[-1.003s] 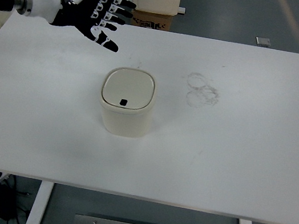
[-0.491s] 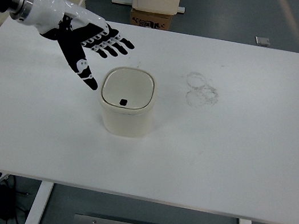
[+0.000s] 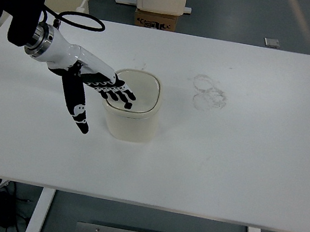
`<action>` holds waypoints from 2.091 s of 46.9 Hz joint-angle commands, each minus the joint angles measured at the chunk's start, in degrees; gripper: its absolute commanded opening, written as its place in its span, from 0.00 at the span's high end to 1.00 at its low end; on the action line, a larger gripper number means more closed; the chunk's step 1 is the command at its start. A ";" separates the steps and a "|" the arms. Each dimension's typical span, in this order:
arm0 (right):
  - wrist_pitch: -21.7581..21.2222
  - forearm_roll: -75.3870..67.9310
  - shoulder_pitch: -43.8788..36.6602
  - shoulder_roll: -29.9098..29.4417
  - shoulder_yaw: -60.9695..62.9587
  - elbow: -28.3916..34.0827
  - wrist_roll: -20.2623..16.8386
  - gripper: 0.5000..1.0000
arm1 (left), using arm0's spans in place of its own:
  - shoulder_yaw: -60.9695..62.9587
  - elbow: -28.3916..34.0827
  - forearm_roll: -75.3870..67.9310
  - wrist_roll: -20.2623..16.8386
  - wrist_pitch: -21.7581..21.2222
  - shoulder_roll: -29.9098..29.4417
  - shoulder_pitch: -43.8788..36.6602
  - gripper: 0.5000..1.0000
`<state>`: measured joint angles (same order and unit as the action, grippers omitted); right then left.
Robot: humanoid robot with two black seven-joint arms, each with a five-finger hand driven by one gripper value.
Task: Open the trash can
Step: 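Place the left hand's fingertips on the trash can lid's far edge, then lift the lid upward with the left hand fingers, flipping it open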
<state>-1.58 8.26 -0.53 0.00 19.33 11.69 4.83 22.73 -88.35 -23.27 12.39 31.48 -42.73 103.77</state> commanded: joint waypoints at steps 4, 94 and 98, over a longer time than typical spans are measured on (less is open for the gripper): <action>0.08 0.00 0.00 0.00 0.00 0.00 0.01 0.01 | -0.06 1.07 -0.46 0.00 -0.28 0.54 -2.08 0.00; 0.08 0.00 0.00 0.00 0.00 0.00 0.01 0.01 | -4.89 2.39 -2.04 -0.09 -2.30 3.27 -7.79 0.00; 0.08 0.00 0.00 0.00 0.00 0.00 0.01 0.01 | -5.41 2.56 -2.05 -0.09 -2.21 3.18 -7.62 0.00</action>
<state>-1.56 8.26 -0.53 0.00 19.34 11.69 4.83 17.78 -85.94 -25.35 12.28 29.16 -39.49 96.02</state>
